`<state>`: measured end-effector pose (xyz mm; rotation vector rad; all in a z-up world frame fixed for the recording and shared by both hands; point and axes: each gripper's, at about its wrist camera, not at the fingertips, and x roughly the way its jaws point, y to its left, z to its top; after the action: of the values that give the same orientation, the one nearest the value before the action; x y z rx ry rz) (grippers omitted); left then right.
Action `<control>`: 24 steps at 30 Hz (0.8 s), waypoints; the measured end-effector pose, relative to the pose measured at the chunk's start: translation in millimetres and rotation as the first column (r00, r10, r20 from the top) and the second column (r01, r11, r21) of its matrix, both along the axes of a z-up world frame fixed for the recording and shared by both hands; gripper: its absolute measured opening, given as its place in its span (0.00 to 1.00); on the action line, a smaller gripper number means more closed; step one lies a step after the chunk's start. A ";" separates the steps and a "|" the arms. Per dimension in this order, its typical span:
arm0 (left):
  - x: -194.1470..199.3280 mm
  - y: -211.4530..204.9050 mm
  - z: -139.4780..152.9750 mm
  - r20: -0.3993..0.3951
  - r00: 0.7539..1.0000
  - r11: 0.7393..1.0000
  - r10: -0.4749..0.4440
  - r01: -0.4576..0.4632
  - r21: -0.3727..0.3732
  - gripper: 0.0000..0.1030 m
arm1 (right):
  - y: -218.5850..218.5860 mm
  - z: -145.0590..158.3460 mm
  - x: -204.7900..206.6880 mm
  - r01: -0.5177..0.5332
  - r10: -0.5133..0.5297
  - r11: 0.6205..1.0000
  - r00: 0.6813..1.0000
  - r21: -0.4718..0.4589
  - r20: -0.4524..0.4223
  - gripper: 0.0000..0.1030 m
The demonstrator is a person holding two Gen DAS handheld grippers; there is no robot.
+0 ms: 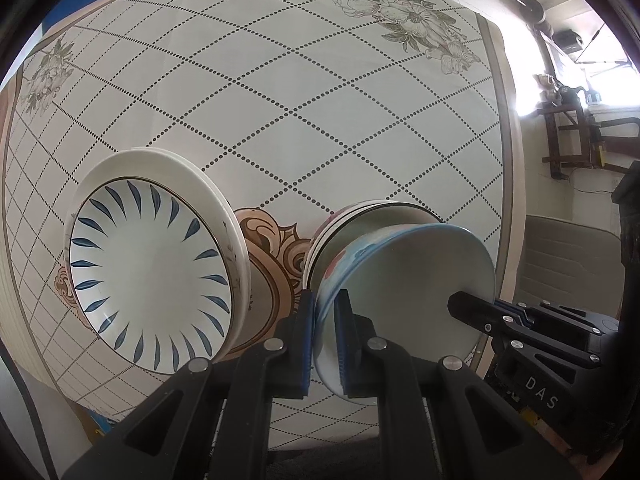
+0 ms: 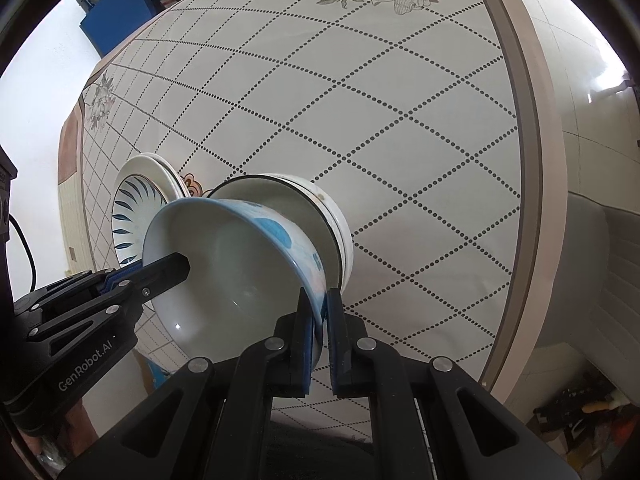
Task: Organize plates and bowls
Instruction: 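Carry the polka-dot bowl over the bowl stack and lower it in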
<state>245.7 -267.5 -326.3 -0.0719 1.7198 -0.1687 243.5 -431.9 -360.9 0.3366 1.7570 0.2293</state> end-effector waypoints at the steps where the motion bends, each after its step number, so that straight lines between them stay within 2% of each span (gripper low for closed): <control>1: 0.9 0.4 -2.1 -0.004 1.000 1.000 0.003 -0.003 -0.001 0.08 | 0.8 -1.1 1.2 0.000 0.000 1.000 1.000 -0.001 -0.004 0.07; 12: 2.4 3.6 -21.5 -0.044 0.999 1.000 0.028 -0.027 0.007 0.08 | 1.7 -16.0 14.0 0.005 -0.006 1.000 0.999 -0.016 -0.051 0.09; 20: 2.7 4.8 -20.6 -0.048 0.998 1.000 0.030 -0.030 0.008 0.08 | 0.5 -17.3 12.8 -0.001 -0.001 1.000 0.998 -0.029 -0.070 0.09; 24: 1.5 5.3 -18.2 -0.041 0.999 0.999 0.034 -0.033 0.018 0.08 | -5.4 -20.2 9.7 0.021 -0.021 1.000 0.996 -0.003 -0.090 0.09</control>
<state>247.2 -262.2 -344.5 -0.0918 1.7595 -0.1281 253.3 -437.3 -381.1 0.3693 1.8416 0.1999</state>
